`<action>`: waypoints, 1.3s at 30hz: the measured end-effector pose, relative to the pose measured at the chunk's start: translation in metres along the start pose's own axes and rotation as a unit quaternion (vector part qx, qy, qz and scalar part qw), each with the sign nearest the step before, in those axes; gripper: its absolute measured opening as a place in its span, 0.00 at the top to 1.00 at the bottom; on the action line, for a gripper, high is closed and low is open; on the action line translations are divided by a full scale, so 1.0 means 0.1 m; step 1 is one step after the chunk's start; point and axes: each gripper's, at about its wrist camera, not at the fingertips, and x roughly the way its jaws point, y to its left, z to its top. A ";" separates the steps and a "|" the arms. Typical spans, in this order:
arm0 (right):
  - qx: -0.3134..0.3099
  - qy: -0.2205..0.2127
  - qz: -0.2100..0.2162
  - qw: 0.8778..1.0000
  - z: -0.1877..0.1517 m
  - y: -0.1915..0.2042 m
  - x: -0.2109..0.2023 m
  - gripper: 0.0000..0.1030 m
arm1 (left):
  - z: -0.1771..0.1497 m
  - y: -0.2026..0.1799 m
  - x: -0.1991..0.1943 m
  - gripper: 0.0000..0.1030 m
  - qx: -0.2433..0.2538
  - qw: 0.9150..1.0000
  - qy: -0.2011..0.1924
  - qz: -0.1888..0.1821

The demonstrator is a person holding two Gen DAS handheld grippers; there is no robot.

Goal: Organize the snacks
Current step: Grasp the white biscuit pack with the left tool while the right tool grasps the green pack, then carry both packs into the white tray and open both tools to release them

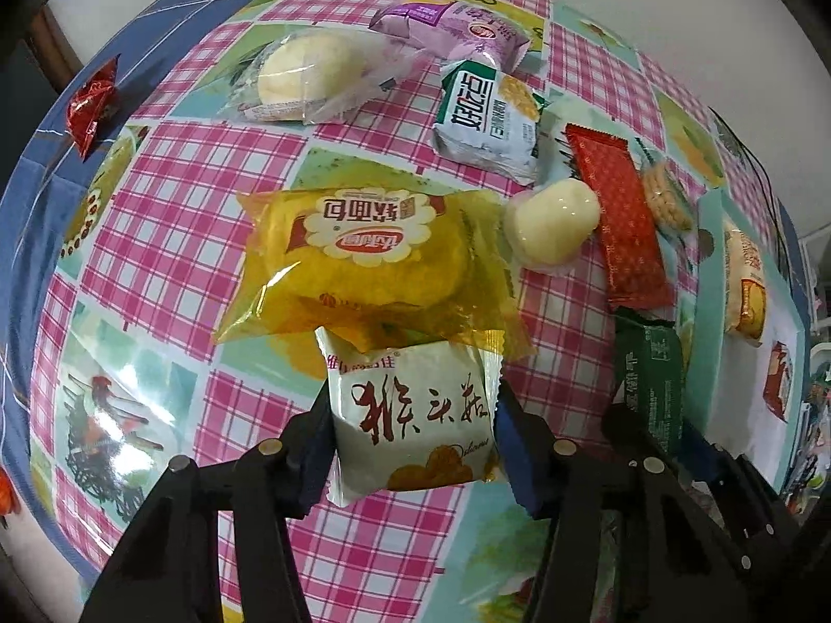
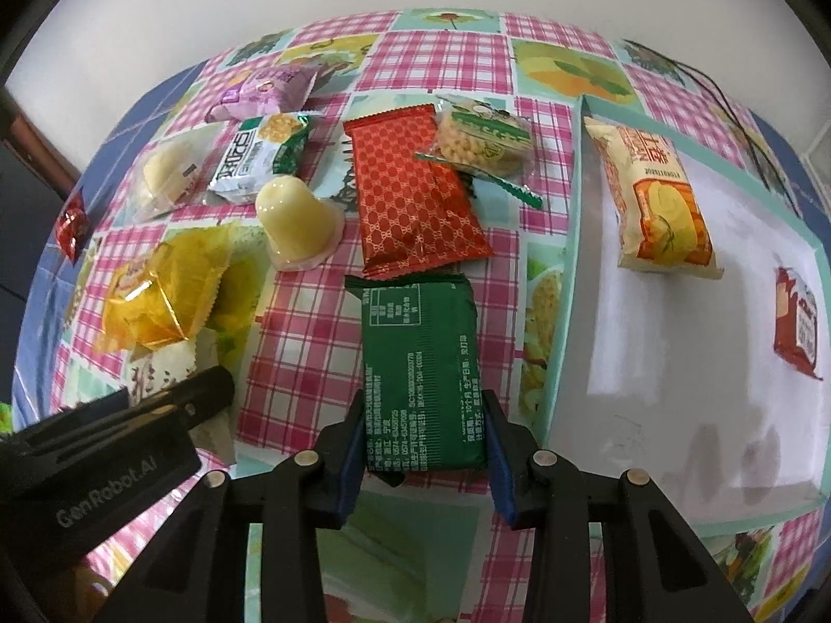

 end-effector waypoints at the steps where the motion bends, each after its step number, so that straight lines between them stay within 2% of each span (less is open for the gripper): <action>1: 0.005 0.000 0.004 1.000 0.01 -0.03 -0.01 0.59 | 0.00 -0.01 -0.02 0.44 0.000 1.000 -0.001 -0.003; 9: 0.029 -0.017 0.011 0.999 0.10 -0.24 -0.25 0.59 | 0.04 -0.14 -0.28 0.44 0.004 0.999 -0.029 -0.018; 17: 0.065 -0.053 0.031 0.996 0.15 -0.47 -0.60 0.59 | 0.02 -0.25 -0.74 0.44 0.021 0.996 -0.083 -0.028; 25: 0.090 -0.053 0.017 0.994 0.08 -0.65 -0.65 0.59 | -0.01 -0.38 -0.82 0.44 0.039 0.994 -0.103 -0.025; 31: 0.136 -0.044 -0.016 0.990 0.03 -1.07 -0.60 0.59 | -0.08 -0.79 -0.79 0.44 0.085 0.991 -0.103 -0.024; 39: 0.210 -0.038 -0.047 0.976 -0.14 -1.77 -0.66 0.59 | -0.30 -1.47 -0.71 0.44 0.172 0.980 -0.097 -0.031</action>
